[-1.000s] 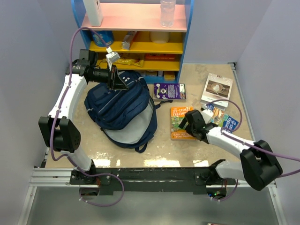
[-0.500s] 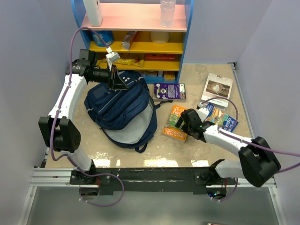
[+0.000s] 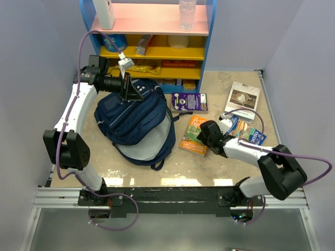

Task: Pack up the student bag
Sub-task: Pick up the book from the center of the board, then place the book in the student bag.

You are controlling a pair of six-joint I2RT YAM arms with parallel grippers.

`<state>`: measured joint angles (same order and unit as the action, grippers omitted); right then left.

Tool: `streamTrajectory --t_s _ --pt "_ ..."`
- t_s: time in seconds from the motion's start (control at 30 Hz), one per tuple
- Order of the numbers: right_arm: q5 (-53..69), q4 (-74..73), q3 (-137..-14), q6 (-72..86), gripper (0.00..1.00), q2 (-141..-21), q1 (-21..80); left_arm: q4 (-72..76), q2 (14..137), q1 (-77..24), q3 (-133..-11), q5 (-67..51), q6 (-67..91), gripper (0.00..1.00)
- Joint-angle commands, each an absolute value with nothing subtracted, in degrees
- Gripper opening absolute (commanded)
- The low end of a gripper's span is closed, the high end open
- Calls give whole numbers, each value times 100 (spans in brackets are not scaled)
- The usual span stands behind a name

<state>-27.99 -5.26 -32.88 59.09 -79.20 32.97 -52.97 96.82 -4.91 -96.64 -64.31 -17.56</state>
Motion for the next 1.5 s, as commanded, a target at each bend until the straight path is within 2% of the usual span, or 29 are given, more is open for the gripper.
streamTrajectory --t_s 0.0,0.07,0.1,0.23,0.4,0.57,0.8,1.03,1.23,1.33,1.47 --pt "-2865 -474 -3120 6056 54 -7990 3296 -5282 9308 -457 -9914 -7014 -1933 0" --pt "-2848 -466 -3111 6073 48 -7981 3296 -5414 9316 -466 -9932 -6988 -2012 0" --pt "-2839 -466 -3103 6082 39 -7972 3296 -5431 9316 -457 -9932 -6970 -2047 0" --pt "-2742 -308 -2997 6082 20 -7884 3296 -5528 9325 -457 -9949 -6943 -2136 0" --pt "-2637 -150 -2901 6091 1 -7796 3296 -5625 9308 -457 -9949 -6908 -2267 0" --pt "-2444 -18 -2839 5968 0 -7375 3305 -5625 9290 -457 -9958 -6829 -2268 0" --pt "-2049 -553 -3181 5915 0 -5523 3296 -4915 9325 -457 -9993 -6618 -1628 0" --pt "-1240 -782 -3752 6213 0 -4870 3305 -4404 9448 -457 -10116 -6513 -1125 0" --pt "-1029 -1019 -4893 6109 0 -4939 3428 -4193 9334 -457 -9897 -6434 -1020 0" --pt "-722 -1028 -5150 6213 0 -5062 3463 -4078 9290 -457 -9853 -6442 -923 0" --pt "-922 -774 -5159 6319 0 -5456 4058 -3920 9334 -483 -9887 -6530 -686 0"
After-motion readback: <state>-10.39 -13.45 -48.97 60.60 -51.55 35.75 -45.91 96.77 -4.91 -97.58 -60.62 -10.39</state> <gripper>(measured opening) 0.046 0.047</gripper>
